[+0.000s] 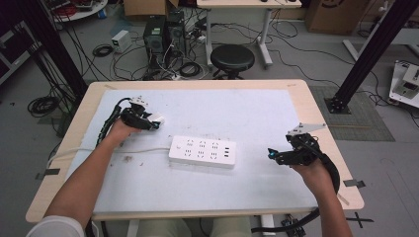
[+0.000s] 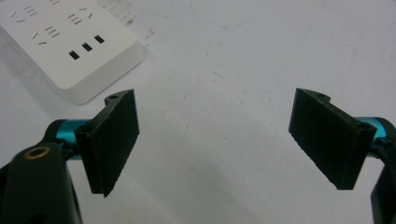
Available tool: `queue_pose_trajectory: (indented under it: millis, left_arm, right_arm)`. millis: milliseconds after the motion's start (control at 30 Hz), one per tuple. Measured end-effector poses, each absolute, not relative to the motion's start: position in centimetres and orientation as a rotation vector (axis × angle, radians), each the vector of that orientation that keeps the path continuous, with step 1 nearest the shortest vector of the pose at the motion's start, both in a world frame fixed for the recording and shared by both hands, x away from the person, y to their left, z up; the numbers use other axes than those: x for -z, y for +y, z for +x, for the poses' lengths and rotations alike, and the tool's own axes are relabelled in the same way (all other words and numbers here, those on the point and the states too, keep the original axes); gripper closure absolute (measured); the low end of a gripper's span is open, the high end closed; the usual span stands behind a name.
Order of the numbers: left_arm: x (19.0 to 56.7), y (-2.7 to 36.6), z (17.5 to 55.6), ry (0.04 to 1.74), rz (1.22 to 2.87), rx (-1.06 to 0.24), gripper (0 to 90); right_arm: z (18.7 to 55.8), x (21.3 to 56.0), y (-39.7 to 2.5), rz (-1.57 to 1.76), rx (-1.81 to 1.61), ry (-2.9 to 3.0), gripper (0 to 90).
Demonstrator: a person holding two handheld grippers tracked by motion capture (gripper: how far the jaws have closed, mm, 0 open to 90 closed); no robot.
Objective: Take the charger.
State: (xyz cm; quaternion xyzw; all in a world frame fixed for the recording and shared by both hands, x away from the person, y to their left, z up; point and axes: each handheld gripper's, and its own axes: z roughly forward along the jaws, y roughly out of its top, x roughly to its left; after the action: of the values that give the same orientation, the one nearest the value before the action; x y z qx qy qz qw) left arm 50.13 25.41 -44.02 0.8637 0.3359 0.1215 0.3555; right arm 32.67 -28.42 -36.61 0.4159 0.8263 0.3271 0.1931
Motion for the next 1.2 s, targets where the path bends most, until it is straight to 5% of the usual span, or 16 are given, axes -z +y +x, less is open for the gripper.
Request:
queue_pose_trajectory:
  millis: [433,1200]
  left_arm:
    - [41.3,26.1,47.1,1.016,2.089,-0.379,42.6]
    - [36.5,25.5,37.0,0.927,1.959,-0.464,42.7]
  right_arm:
    - [32.6,36.5,-28.4,1.158,-0.931,2.312,16.4]
    - [32.1,36.5,-27.4,1.078,-0.987,2.333,16.4]
